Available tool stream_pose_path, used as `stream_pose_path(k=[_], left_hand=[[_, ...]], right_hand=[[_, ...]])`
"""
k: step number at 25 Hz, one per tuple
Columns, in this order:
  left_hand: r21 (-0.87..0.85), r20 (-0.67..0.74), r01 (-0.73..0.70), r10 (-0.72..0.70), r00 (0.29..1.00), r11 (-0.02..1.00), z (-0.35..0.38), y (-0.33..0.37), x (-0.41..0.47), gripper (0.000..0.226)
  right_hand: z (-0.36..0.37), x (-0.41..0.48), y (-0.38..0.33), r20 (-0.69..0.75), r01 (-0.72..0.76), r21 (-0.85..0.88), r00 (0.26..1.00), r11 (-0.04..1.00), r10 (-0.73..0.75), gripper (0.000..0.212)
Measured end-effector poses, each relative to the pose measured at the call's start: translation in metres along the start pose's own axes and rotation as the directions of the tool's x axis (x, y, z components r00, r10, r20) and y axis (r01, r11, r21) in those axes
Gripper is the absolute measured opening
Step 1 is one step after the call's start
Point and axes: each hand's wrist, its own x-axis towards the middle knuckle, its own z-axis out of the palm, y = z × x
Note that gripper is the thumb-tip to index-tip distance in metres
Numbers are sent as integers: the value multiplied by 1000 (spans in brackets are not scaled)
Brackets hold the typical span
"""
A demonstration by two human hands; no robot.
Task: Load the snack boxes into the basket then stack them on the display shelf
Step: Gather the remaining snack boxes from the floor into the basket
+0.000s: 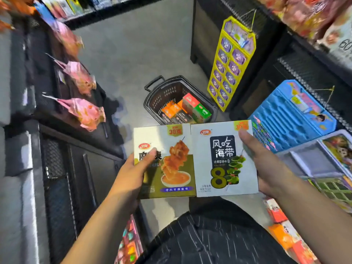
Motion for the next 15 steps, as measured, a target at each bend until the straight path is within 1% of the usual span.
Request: stream_pose_path(k=[2, 4, 6, 7, 9, 10, 11, 14, 15], left_hand=[[-9, -14, -9, 9, 1000, 1000, 7, 25, 40, 26], [-25, 3, -22, 22, 1000, 999, 16, 54, 77, 36], [-31, -16, -19, 18, 1000, 999, 25, 85, 114, 41], [-31, -15, -12, 11, 1000, 999, 28, 98, 131, 42], [-31, 12, 9, -8, 1000, 999, 32, 118, 159, 43], [-30, 14, 25, -25, 1000, 999, 33, 127, 176, 45], [-32, 17, 43, -43, 999, 999, 34, 135, 192, 46], [-12, 33, 85, -84, 996, 996, 38, 157, 238, 50], [9, 51, 101, -101, 994, 995, 39, 165, 254, 48]], right_hand=[[7, 45, -25, -12, -11, -8, 1000, 1000, 11, 107], [16, 87, -57, 8, 7, -30, 1000, 1000, -7, 88], [24, 130, -97, 4, 0, -40, 1000, 999, 0, 72], [25, 149, -115, 11, -5, -44, 1000, 999, 5, 73], [29, 176, -144, 73, -6, -75, 997, 997, 11, 92], [31, 192, -158, 104, -24, -90, 994, 996, 34, 98], [30, 206, -168, 112, -30, -98, 993, 995, 41, 96], [27, 245, -188, 94, -42, -112, 994, 993, 52, 78], [28, 257, -190, 72, -45, -113, 996, 993, 54, 79]])
